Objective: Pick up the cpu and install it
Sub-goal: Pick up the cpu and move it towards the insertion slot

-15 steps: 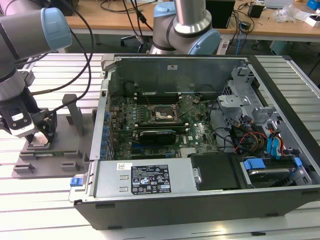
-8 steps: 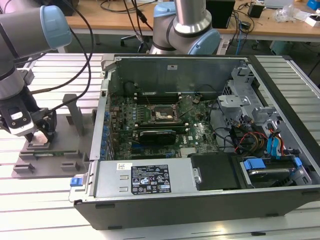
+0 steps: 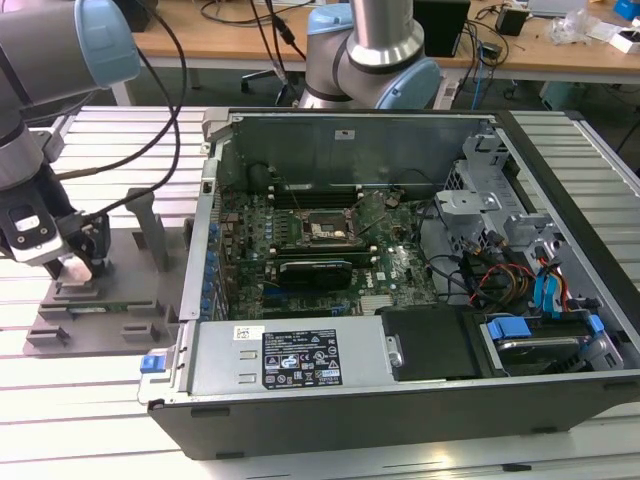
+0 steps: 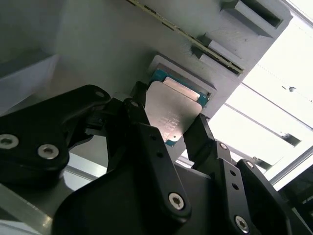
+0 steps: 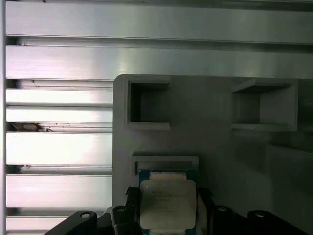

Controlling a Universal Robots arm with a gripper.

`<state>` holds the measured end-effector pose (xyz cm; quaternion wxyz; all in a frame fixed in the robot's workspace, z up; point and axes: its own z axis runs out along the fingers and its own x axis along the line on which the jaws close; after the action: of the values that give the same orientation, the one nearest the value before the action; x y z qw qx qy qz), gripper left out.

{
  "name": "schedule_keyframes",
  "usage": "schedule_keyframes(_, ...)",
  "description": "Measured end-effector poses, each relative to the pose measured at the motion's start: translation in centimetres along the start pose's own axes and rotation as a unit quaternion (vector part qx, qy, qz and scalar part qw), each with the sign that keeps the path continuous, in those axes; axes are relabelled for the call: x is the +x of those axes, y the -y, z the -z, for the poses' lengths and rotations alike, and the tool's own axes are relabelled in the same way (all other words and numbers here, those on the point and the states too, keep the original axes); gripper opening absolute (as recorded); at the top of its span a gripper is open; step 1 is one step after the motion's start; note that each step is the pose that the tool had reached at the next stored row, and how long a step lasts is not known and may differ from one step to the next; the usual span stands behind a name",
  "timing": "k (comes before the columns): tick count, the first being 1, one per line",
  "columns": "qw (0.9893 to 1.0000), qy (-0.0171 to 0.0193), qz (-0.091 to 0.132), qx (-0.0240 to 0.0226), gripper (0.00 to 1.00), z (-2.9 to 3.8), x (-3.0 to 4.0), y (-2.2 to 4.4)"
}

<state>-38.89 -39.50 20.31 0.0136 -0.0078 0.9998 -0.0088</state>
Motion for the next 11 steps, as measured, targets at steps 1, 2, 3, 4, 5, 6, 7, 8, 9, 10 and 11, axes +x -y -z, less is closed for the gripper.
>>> schedule_keyframes(1,1.0000,-0.0001,0.000,0.0000,0.55,0.12,0.00,0.00)
schedule_keyframes(2,1.0000,0.0000,0.000,0.0000,0.55,0.24,-0.01,0.01)
schedule_keyframes(3,1.0000,0.0000,0.000,0.0000,0.55,0.32,-0.01,0.01)
schedule_keyframes(4,1.0000,0.0000,0.000,0.0000,0.55,0.40,-0.01,0.01)
schedule_keyframes(5,1.0000,0.0000,0.000,0.0000,0.55,0.49,-0.02,0.01)
schedule_keyframes(6,1.0000,0.0000,0.000,0.0000,0.55,0.59,-0.01,0.01)
schedule_keyframes(7,1.0000,0.0000,0.000,0.0000,0.55,0.66,-0.02,0.01)
schedule_keyframes(8,1.0000,0.0000,0.000,0.0000,0.55,0.76,-0.02,0.01)
schedule_keyframes(9,1.0000,0.0000,0.000,0.0000,0.55,0.87,-0.02,0.02)
schedule_keyframes(10,1.0000,0.0000,0.000,0.0000,0.55,0.94,-0.03,0.02)
schedule_keyframes(11,1.0000,0.0000,0.000,0.0001,0.55,1.06,-0.03,0.02)
